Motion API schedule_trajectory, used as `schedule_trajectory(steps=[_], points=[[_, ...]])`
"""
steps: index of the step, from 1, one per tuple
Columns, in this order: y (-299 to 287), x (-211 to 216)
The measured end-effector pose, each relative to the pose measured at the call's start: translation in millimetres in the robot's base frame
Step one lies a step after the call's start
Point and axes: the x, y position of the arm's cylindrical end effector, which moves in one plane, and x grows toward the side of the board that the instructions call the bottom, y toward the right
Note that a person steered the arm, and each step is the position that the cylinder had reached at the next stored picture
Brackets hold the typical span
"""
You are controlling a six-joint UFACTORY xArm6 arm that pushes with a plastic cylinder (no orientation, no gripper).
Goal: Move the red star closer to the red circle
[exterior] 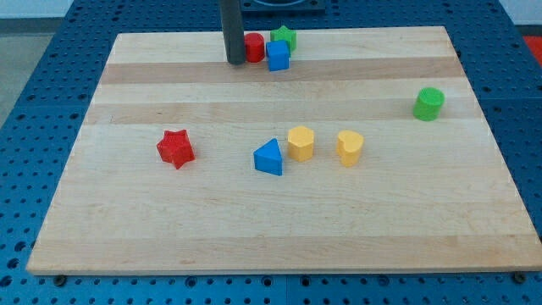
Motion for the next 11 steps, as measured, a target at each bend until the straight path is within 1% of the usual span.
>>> schedule_trajectory(steps=[1,2,3,5,6,7,8,10,11], points=[[-3,36],[-32,60],[-77,73],[-155,127],[-165,163],[-162,193],[-139,221],[-74,222],[-66,206]])
